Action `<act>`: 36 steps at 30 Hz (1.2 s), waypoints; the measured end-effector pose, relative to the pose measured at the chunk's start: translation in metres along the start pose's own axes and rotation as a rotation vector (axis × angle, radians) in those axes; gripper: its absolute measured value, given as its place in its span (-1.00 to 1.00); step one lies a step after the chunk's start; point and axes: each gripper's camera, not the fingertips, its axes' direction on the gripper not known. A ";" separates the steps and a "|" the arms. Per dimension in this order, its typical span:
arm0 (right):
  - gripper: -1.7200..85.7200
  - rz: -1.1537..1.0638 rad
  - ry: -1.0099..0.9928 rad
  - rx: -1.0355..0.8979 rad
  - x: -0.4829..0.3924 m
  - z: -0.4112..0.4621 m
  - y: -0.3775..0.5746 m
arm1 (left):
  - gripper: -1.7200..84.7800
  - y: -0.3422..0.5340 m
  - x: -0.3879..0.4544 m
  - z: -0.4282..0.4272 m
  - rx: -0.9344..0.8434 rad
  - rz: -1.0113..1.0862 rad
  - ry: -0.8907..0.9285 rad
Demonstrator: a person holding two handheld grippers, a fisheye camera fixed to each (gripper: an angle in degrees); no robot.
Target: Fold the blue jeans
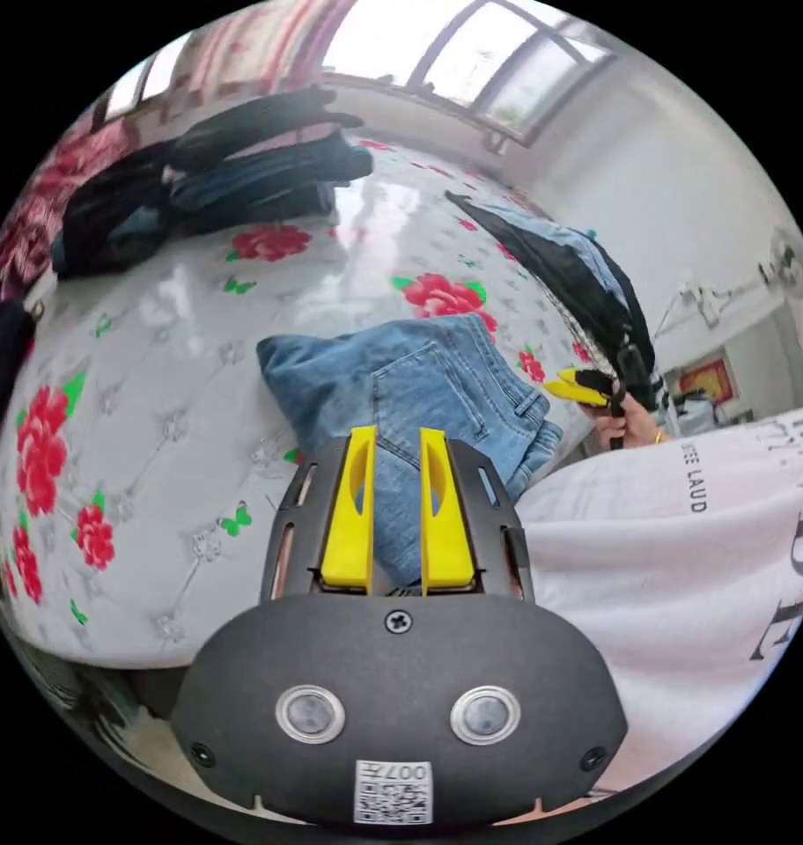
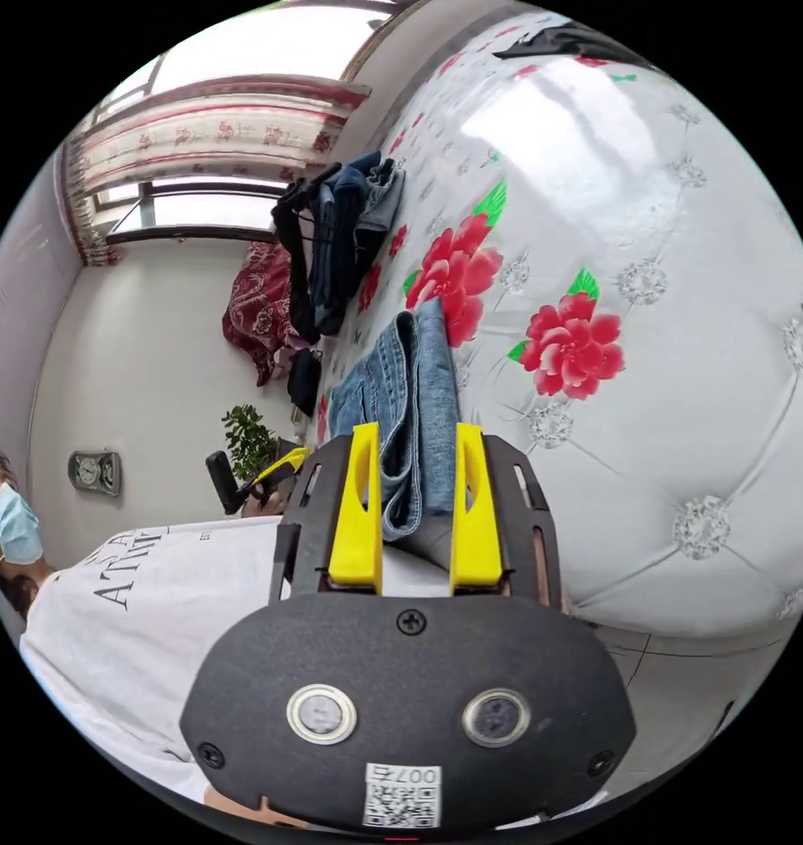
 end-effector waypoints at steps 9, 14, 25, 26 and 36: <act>-0.78 0.019 0.075 -0.227 0.010 0.055 -0.028 | -0.71 -0.015 -0.063 0.046 -0.194 -0.235 0.200; -0.86 -0.042 0.092 -0.281 -0.017 0.053 -0.045 | -0.85 -0.046 -0.065 0.016 -0.155 -0.190 0.260; -0.93 -0.470 -0.187 -0.210 -0.252 0.138 -0.211 | -0.87 -0.225 -0.130 -0.232 0.193 0.127 0.144; -0.93 -0.540 -0.211 -0.180 -0.291 0.155 -0.237 | -0.87 -0.247 -0.144 -0.268 0.251 0.130 0.109; -0.89 -0.628 0.035 -0.095 -0.396 0.330 -0.314 | -0.75 -0.295 -0.232 -0.311 0.443 -0.246 -0.291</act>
